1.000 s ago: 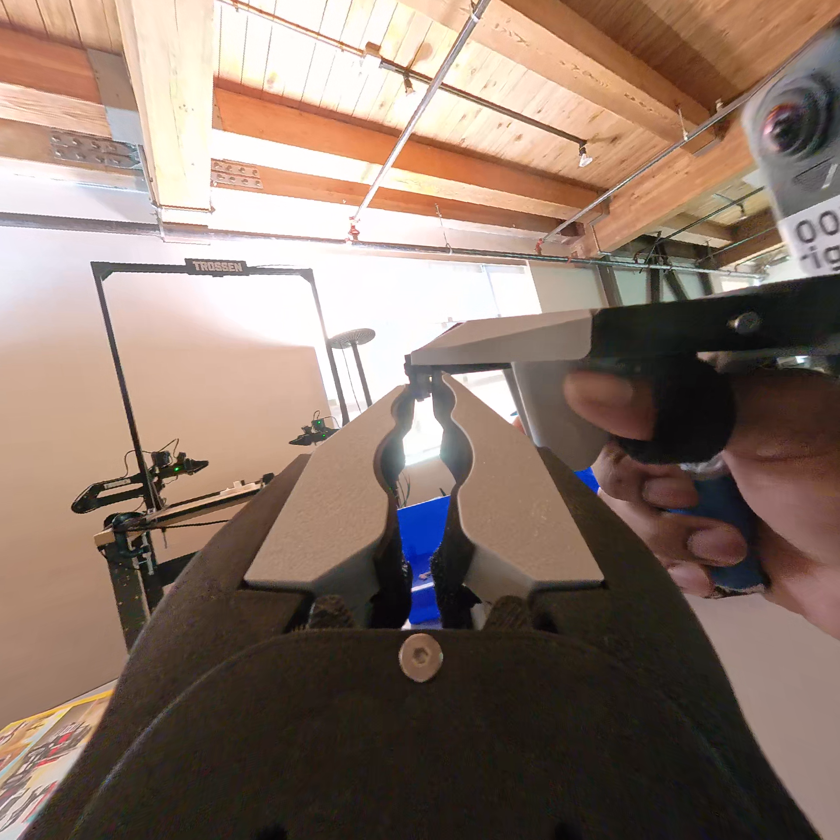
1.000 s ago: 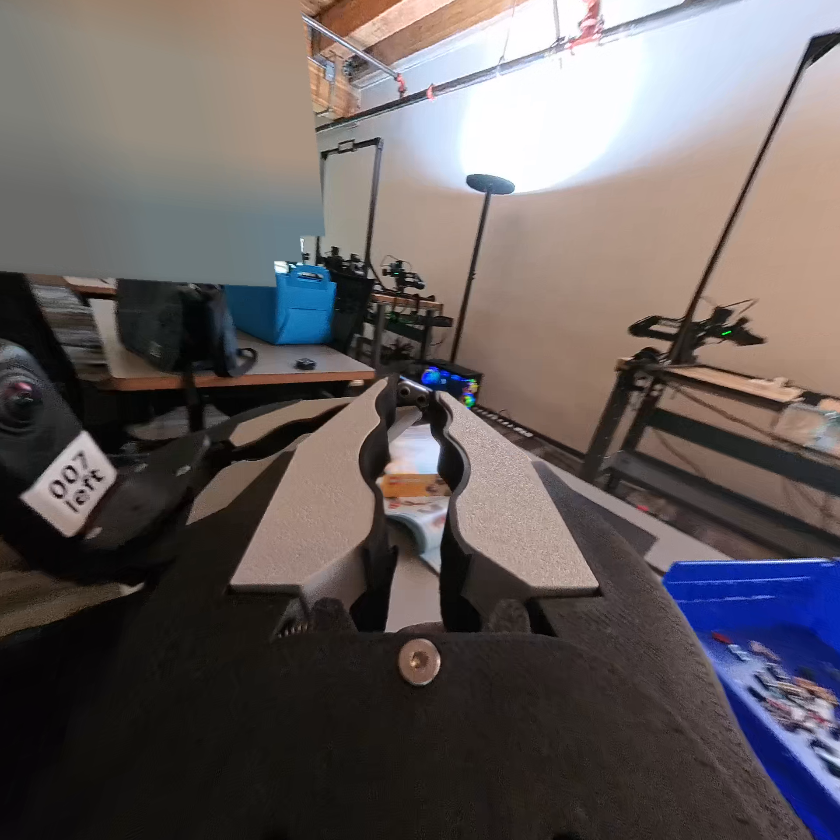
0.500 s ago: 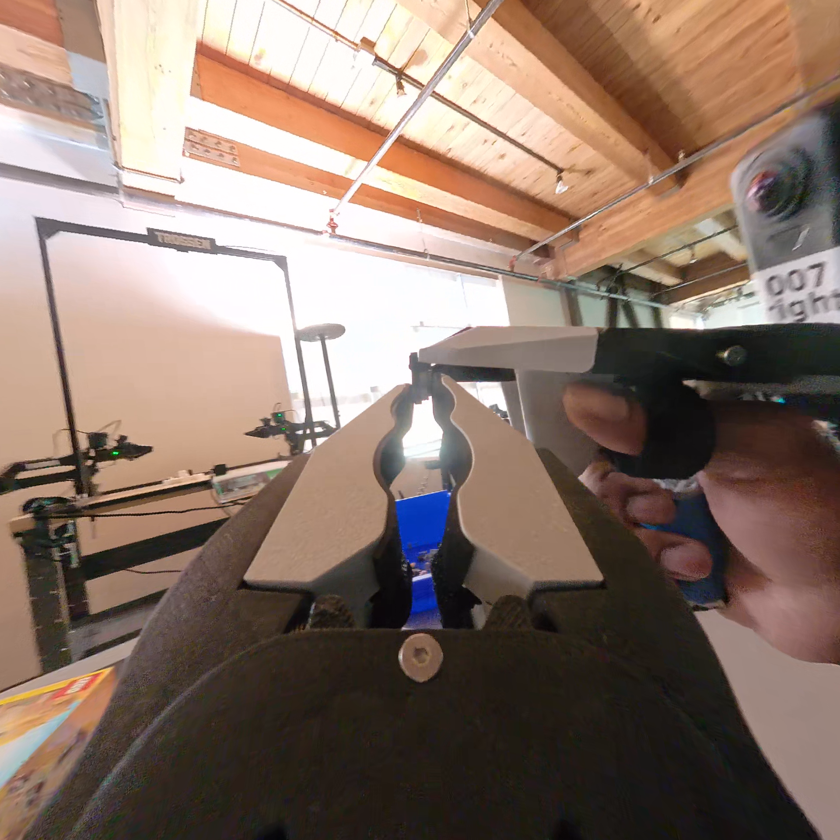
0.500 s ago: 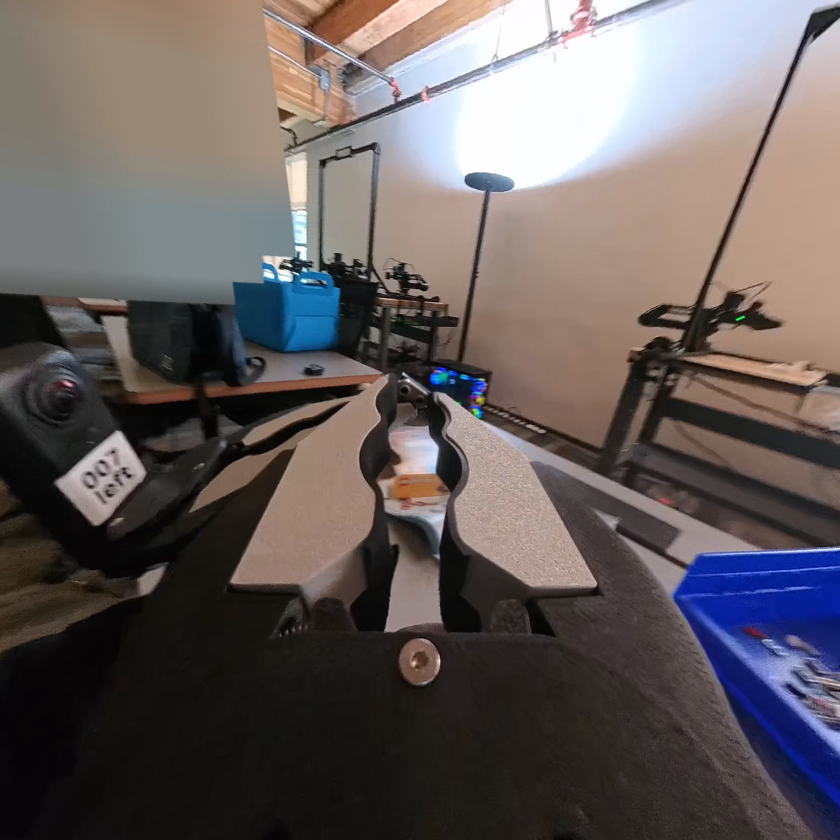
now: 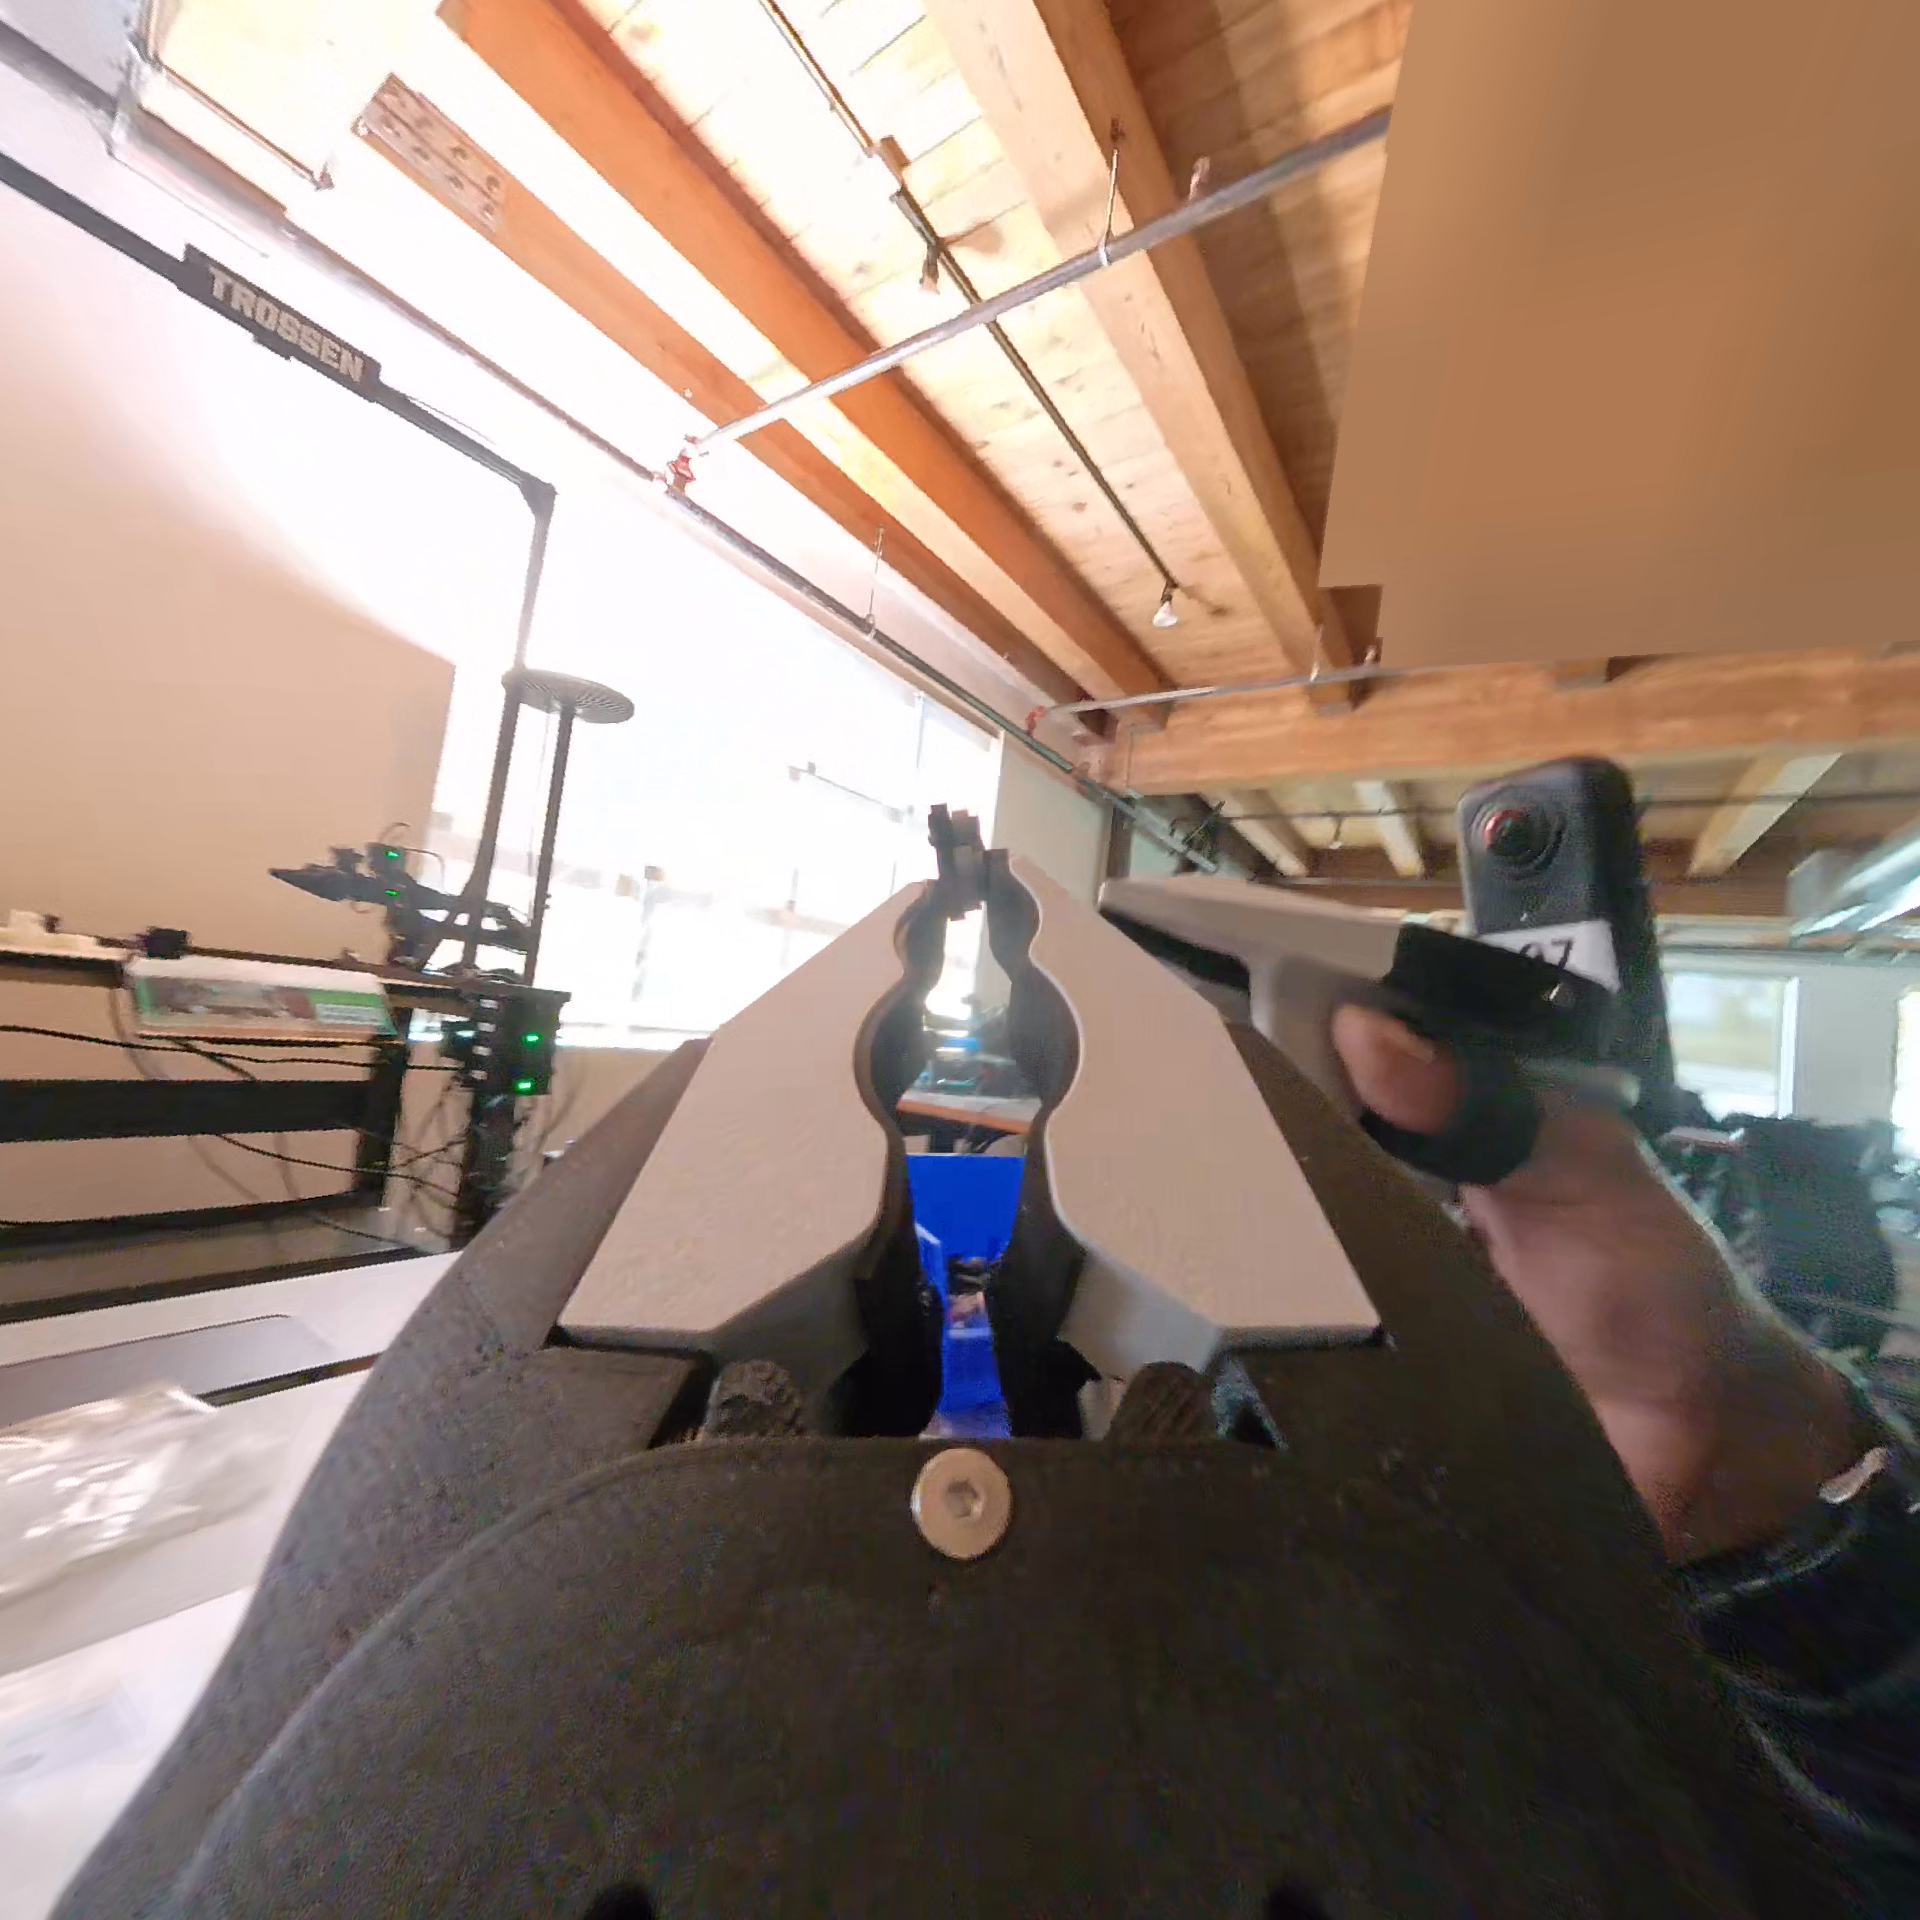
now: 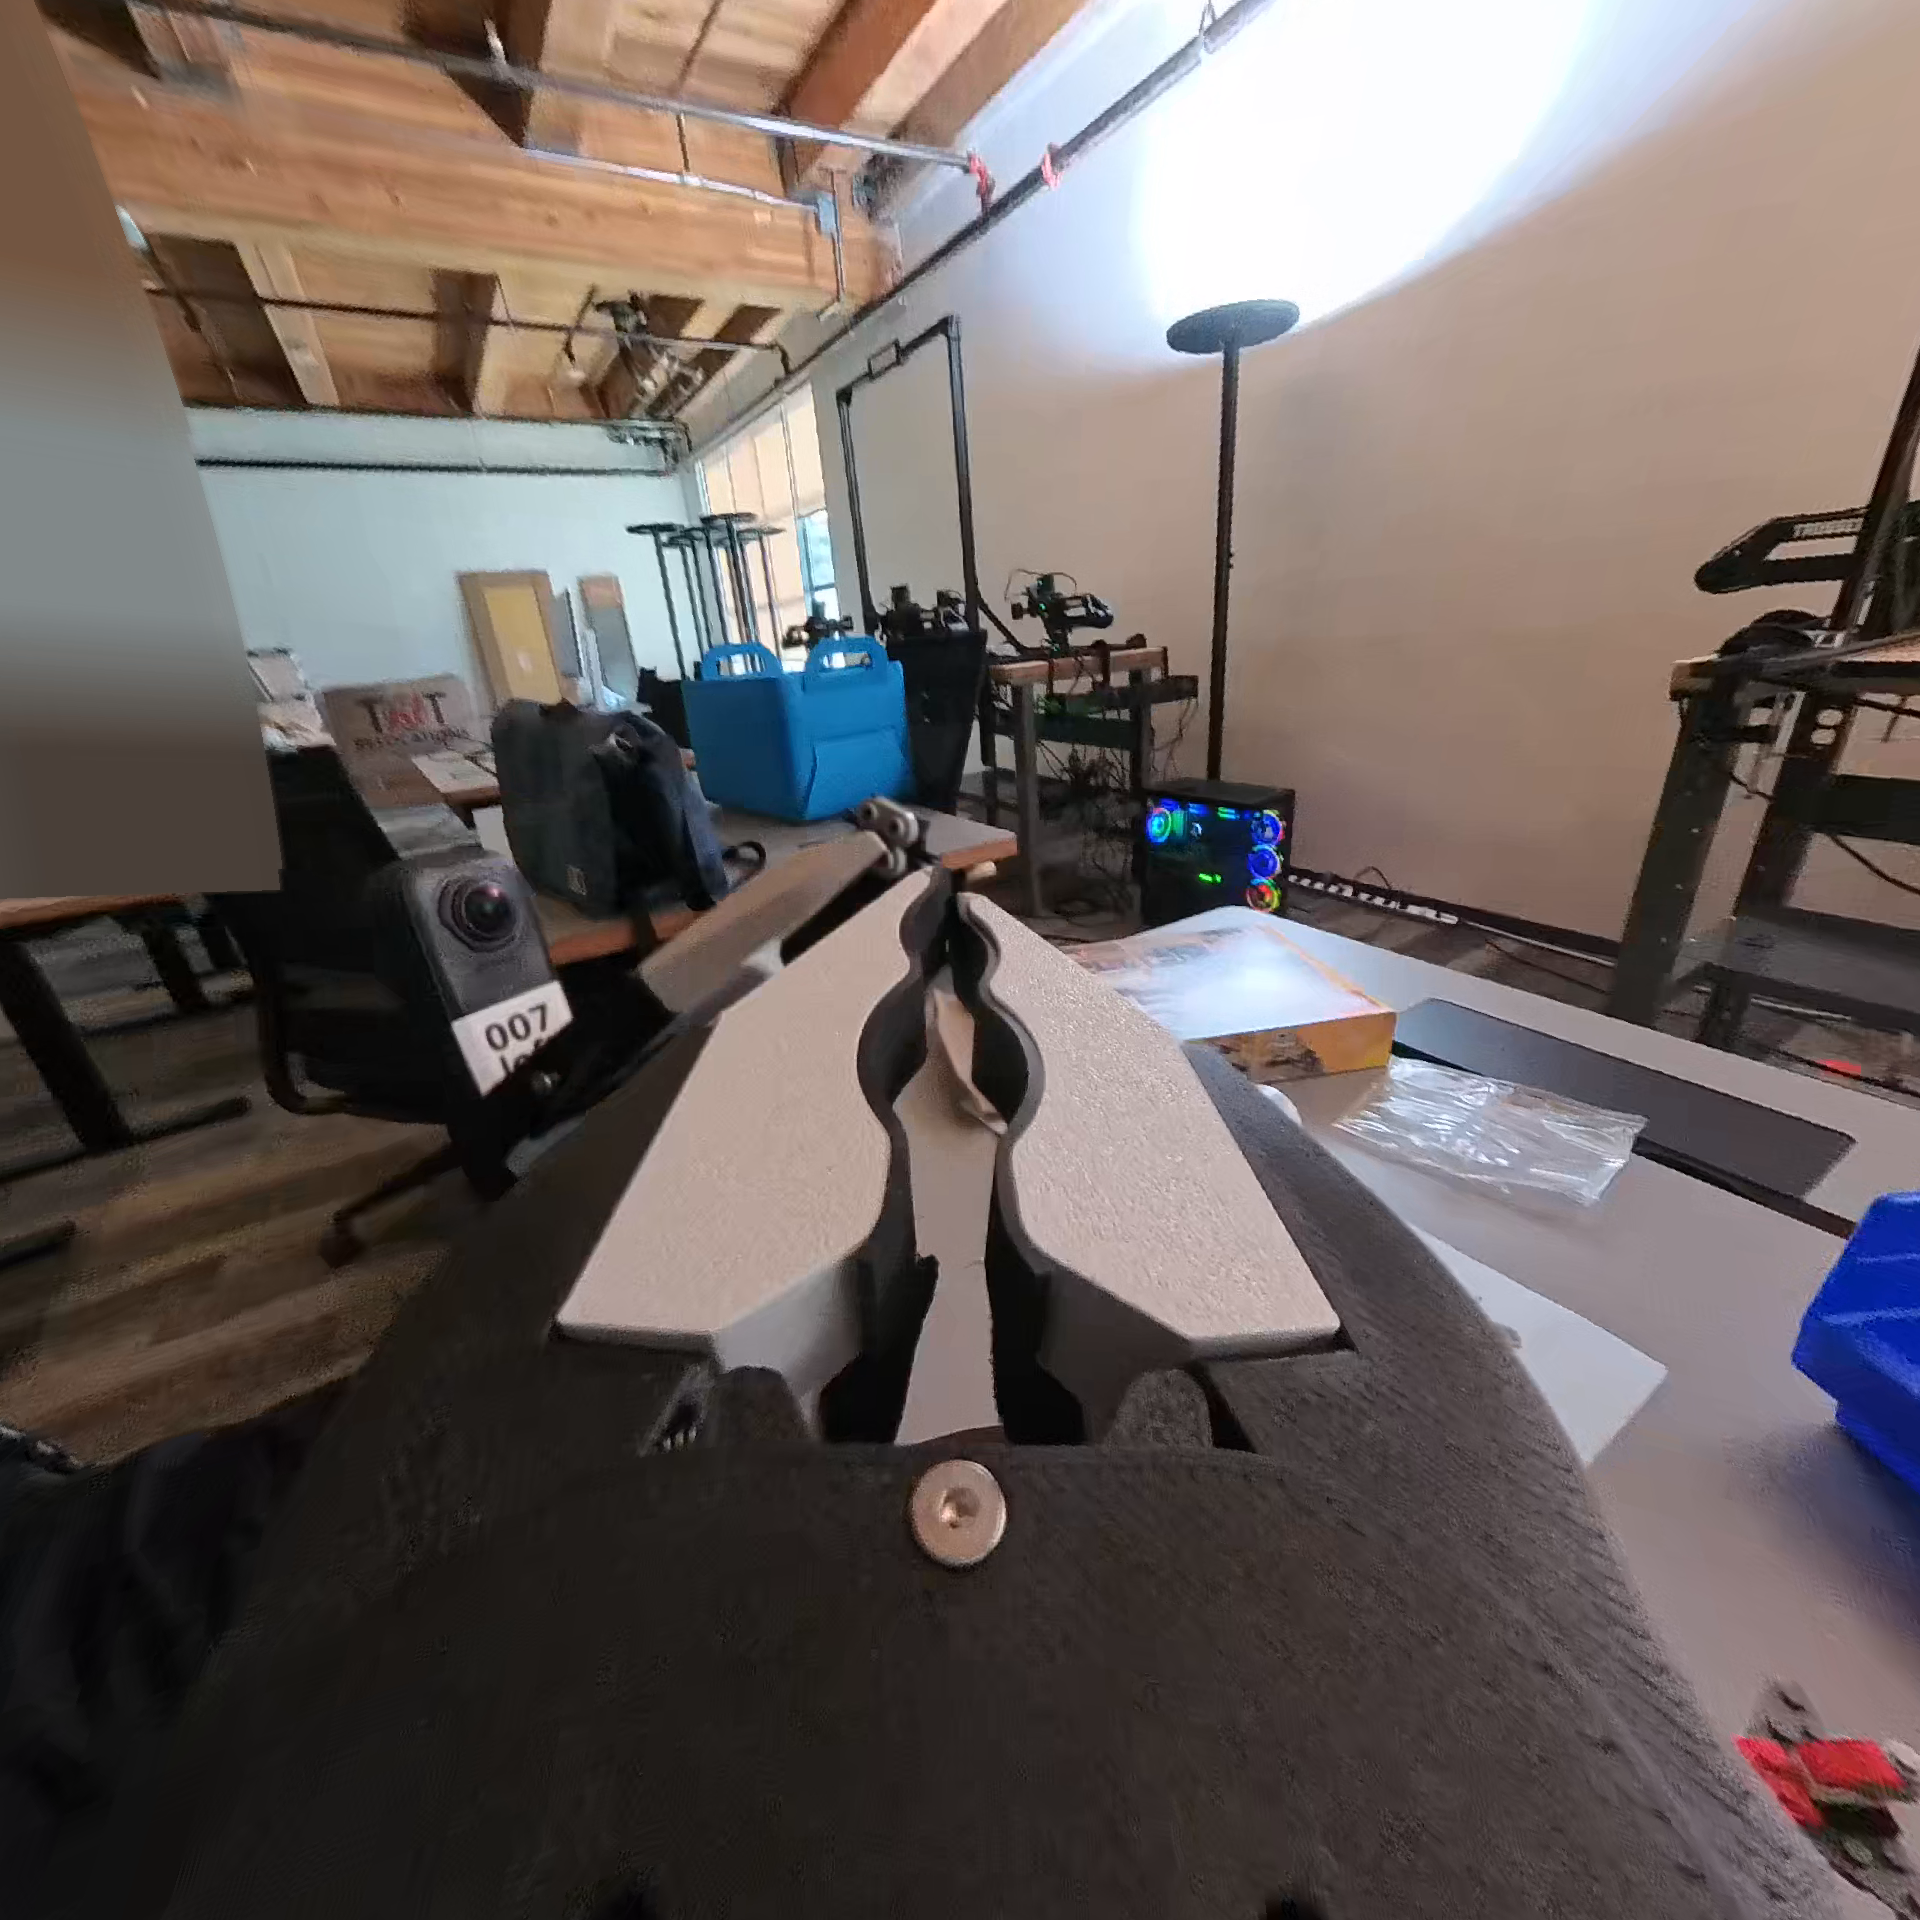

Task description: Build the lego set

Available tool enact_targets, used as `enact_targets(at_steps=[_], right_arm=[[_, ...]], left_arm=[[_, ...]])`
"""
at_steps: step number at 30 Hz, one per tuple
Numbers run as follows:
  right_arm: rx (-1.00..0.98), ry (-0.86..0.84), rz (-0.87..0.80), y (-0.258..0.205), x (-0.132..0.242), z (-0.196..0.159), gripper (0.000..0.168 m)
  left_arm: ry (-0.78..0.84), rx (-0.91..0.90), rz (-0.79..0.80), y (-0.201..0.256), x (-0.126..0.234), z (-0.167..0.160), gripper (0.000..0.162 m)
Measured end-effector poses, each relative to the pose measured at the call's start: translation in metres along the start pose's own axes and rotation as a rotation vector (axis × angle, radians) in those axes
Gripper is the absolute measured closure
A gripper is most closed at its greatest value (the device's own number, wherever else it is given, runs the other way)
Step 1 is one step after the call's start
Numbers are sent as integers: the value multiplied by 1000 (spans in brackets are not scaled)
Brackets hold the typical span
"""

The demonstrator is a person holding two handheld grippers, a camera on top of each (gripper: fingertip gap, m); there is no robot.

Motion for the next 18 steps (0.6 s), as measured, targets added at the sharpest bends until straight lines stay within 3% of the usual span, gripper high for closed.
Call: enact_targets(at_steps=[3,7,11,18], right_arm=[[63,-24,-9,1,-3,-6,168],[279,-37,-32,2,-1,-11,152],[434,-122,-20,3,-1,-24,142],[468,-176,49,10,7,-32,144]], left_arm=[[-46,127,-76,-2,-2,-7,153],[-178,375,-185,-6,-4,-23,154],[-259,514,-265,-5,-2,-34,153],[-358,733,-276,-11,3,-53,153]])
Point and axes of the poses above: each gripper's, where its closed fingertips meet, x back along the fingers, z out of its top, y = z × x across the jaws, the point moved 6 cm from there along x, back along the fingers, and after that the axes turned 1 degree about -z, right-handed, at the moved point
